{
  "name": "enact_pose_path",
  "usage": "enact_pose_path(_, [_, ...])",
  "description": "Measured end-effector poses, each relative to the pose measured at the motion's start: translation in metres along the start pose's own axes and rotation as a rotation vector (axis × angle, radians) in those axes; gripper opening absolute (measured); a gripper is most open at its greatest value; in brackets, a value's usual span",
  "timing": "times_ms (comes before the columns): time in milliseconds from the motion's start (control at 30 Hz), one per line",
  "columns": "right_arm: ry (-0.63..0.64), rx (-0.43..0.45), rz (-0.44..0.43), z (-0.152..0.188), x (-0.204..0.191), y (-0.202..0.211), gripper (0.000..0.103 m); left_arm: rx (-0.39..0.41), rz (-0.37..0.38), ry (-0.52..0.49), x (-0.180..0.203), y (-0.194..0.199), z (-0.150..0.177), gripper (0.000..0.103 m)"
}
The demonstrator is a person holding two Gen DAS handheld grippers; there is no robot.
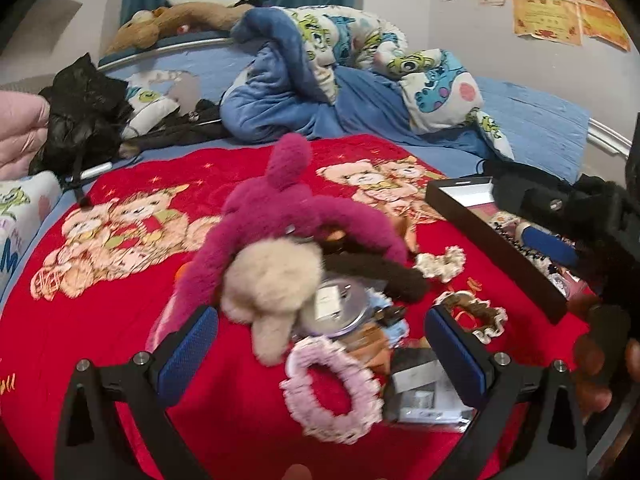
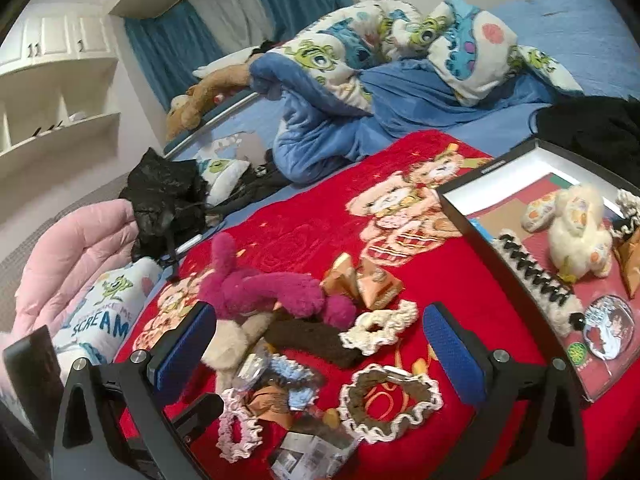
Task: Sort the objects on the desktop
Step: 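Withdraw both tools from the box back toward the pile of items, then grasp the pink crochet scrunchie with the left tool while the right tool grasps the brown lace scrunchie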
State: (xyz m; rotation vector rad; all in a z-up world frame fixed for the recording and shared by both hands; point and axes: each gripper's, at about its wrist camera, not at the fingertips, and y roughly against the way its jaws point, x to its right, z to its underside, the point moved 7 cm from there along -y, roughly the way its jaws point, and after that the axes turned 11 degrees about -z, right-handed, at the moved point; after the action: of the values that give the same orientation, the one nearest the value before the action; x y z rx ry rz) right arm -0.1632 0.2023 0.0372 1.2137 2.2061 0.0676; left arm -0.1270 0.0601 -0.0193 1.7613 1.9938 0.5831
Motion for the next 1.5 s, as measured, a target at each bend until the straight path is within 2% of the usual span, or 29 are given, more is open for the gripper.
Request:
enact_pose_path(133, [0.036, 0.006, 0.01, -0.002, -0.003, 0.002, 0.103, -0.013, -0.009, 0.012, -0.008, 0.0, 0.009, 0.103])
enact_pose_path(267, [-0.024, -0.009, 0.011, -0.002, 0.01, 0.004, 0.103, -0.035, -0.019, 0.007, -0.012, -0.001, 0.021, 0.103])
enact_pose_path(400, [-0.017, -0.042, 0.001, -0.001, 0.017, 0.006, 0.103, -0.059, -0.051, -0.005, -0.017, -0.007, 0.032, 0.103])
enact_pose_path(533, [0.014, -0.102, 0.007, 0.008, 0.021, 0.004, 0.103, -0.116, -0.074, 0.008, -0.024, -0.022, 0.042, 0.103])
enact_pose_path(667, [-0.005, -0.145, 0.003, 0.02, 0.028, 0.005, 0.103, -0.199, -0.141, -0.002, -0.031, -0.04, 0.055, 0.103])
enact_pose_path(833, [0.006, -0.189, 0.022, 0.031, 0.038, 0.007, 0.103, -0.279, -0.137, 0.012, -0.033, -0.058, 0.067, 0.103])
enact_pose_path(933, [0.007, -0.214, 0.043, 0.037, 0.045, 0.008, 0.099, -0.278, -0.167, -0.015, -0.029, -0.059, 0.07, 0.103])
enact_pose_path(1000, [-0.001, -0.244, 0.026, 0.043, 0.045, 0.005, 0.092, -0.274, -0.179, -0.022, -0.027, -0.059, 0.071, 0.103])
enact_pose_path(1167, [0.046, -0.313, 0.083, 0.059, 0.046, -0.004, 0.086, -0.277, -0.153, 0.004, -0.027, -0.058, 0.073, 0.103])
enact_pose_path(1333, [0.024, -0.345, 0.127, 0.068, 0.057, -0.012, 0.083, -0.275, -0.153, 0.003, -0.024, -0.057, 0.073, 0.103])
enact_pose_path(1500, [0.008, -0.341, 0.143, 0.074, 0.066, -0.016, 0.069, -0.28, -0.146, 0.009, -0.023, -0.057, 0.074, 0.103])
